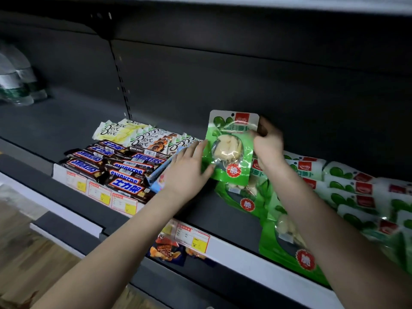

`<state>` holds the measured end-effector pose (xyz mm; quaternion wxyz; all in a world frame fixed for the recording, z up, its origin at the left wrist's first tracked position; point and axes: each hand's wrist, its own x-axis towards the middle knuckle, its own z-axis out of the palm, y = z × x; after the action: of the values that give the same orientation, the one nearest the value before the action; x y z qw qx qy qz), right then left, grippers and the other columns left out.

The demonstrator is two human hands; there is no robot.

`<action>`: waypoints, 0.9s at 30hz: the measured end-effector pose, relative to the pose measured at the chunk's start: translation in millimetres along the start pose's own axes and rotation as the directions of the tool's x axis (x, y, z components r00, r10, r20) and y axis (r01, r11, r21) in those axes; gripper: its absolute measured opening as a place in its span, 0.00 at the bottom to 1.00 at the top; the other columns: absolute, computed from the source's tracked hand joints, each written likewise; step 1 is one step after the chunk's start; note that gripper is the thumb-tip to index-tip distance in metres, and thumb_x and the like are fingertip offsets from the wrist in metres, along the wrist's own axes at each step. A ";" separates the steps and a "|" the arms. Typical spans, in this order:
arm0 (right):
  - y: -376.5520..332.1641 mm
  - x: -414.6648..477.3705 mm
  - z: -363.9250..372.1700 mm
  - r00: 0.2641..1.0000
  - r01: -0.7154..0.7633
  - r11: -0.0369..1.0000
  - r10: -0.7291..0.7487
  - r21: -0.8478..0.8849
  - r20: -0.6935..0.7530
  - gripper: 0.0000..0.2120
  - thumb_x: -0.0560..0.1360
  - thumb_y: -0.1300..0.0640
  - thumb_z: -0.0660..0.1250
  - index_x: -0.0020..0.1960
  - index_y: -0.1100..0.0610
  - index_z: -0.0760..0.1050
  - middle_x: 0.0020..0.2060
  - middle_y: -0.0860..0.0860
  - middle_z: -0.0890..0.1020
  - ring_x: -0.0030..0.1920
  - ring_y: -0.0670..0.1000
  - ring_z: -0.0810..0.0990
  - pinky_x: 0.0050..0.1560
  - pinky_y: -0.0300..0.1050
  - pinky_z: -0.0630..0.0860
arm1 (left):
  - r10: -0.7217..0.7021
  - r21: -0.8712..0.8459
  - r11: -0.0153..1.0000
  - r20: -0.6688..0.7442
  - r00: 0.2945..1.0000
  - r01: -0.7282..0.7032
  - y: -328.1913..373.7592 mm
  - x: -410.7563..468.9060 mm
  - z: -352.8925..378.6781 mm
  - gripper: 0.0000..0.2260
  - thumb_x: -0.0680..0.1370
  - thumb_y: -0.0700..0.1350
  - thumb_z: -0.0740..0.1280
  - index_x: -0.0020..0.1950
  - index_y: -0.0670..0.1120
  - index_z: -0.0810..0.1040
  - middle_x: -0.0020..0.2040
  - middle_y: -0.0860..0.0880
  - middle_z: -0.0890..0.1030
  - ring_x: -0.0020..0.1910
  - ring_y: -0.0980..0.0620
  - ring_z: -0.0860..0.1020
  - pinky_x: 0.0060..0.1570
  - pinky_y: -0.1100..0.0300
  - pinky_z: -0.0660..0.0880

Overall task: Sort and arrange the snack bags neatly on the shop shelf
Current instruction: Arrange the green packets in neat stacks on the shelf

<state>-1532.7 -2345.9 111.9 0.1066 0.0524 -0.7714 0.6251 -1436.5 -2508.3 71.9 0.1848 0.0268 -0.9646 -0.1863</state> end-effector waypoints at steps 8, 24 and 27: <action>32.0 -43.4 -29.8 0.989 -0.135 0.988 0.139 -0.074 0.051 0.24 0.75 0.70 0.63 0.68 0.53 0.69 0.45 0.45 0.80 0.44 0.44 0.79 0.47 0.45 0.80 | 0.102 -0.027 0.995 0.170 0.980 -0.099 33.1 -12.3 17.2 0.32 0.76 0.56 0.63 0.76 0.52 0.54 0.77 0.46 0.55 0.72 0.42 0.62 0.68 0.47 0.63; 33.6 -119.2 -49.7 0.907 0.420 0.505 -0.221 -0.754 0.358 0.25 0.77 0.56 0.62 0.73 0.53 0.64 0.72 0.54 0.61 0.71 0.56 0.60 0.72 0.56 0.55 | 0.184 0.147 0.958 0.347 0.920 -0.248 43.7 -50.2 36.6 0.24 0.78 0.59 0.60 0.73 0.57 0.63 0.77 0.50 0.58 0.71 0.44 0.62 0.66 0.49 0.63; 37.2 -132.2 -40.6 0.889 0.431 0.474 -0.074 -0.768 0.453 0.23 0.80 0.51 0.54 0.74 0.53 0.60 0.74 0.52 0.60 0.73 0.54 0.59 0.74 0.54 0.46 | 0.140 0.220 0.952 0.303 0.943 -0.212 52.2 -54.1 37.3 0.21 0.79 0.54 0.58 0.72 0.54 0.64 0.76 0.48 0.60 0.67 0.42 0.66 0.62 0.51 0.65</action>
<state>-1408.1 -2305.2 54.0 0.0688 0.2214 -0.9652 0.1207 -1398.9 -2440.2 40.3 0.0557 -0.0641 -0.9952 -0.0482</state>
